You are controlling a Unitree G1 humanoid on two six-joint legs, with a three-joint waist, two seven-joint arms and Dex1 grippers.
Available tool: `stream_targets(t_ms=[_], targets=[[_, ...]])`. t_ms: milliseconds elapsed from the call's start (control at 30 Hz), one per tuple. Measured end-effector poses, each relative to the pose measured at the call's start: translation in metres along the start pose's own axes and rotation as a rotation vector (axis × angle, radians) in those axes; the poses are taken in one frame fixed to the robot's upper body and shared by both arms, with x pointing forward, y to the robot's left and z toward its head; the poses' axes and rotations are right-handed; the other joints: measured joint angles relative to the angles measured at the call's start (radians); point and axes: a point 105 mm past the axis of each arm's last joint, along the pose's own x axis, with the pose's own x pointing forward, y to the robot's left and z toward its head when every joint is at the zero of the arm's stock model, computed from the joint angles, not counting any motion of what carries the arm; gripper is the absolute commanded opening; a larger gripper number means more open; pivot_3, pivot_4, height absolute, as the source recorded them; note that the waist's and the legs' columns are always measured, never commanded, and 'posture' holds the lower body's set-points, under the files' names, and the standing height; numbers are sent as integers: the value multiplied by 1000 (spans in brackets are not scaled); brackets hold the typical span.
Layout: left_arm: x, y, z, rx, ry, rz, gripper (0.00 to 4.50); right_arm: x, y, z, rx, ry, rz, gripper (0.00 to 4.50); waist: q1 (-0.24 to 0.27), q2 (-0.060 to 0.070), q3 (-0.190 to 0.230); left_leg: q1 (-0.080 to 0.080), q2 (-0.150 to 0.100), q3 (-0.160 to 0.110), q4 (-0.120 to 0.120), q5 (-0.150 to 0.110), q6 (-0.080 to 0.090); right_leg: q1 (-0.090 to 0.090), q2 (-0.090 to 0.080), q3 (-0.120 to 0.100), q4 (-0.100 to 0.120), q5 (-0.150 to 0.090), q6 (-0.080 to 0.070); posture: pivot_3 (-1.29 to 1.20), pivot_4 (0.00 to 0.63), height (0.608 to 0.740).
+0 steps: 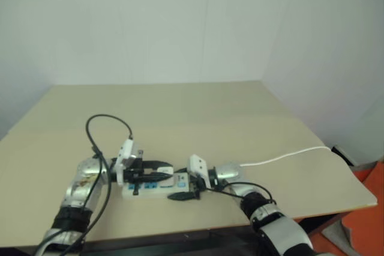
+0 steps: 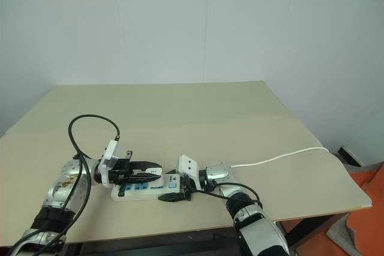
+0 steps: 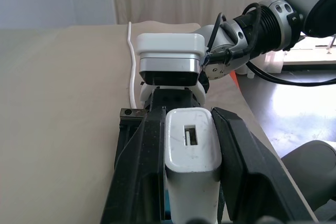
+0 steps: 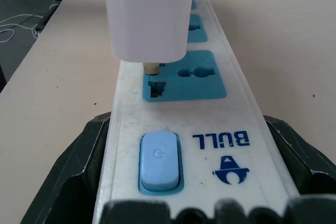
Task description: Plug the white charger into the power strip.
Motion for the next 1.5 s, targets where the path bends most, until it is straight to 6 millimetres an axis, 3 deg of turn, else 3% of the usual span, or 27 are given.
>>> stream_targets(t_ms=[600, 1033, 1500], targets=[[-1, -1, -6, 44, 31, 3, 1013, 0, 0, 0, 3, 1, 3, 3434, 0, 0, 0, 0, 0, 0, 0, 0, 0, 0, 0, 0, 0, -1, -1, 0, 150, 740], [-2, -1, -22, 38, 62, -7, 1013, 0, 0, 0, 10, 3, 5, 3434, -1, 0, 0, 1, 0, 0, -1, 0, 0, 0, 0, 0, 0, -2, -3, 0, 150, 740], [-1, 2, -29, 68, 78, -34, 1013, 0, 1, -5, 31, 14, -7, 3434, 2, 11, -11, 4, 0, 0, -2, 0, 0, 3, 0, 0, -1, -3, -5, 0, 150, 740]])
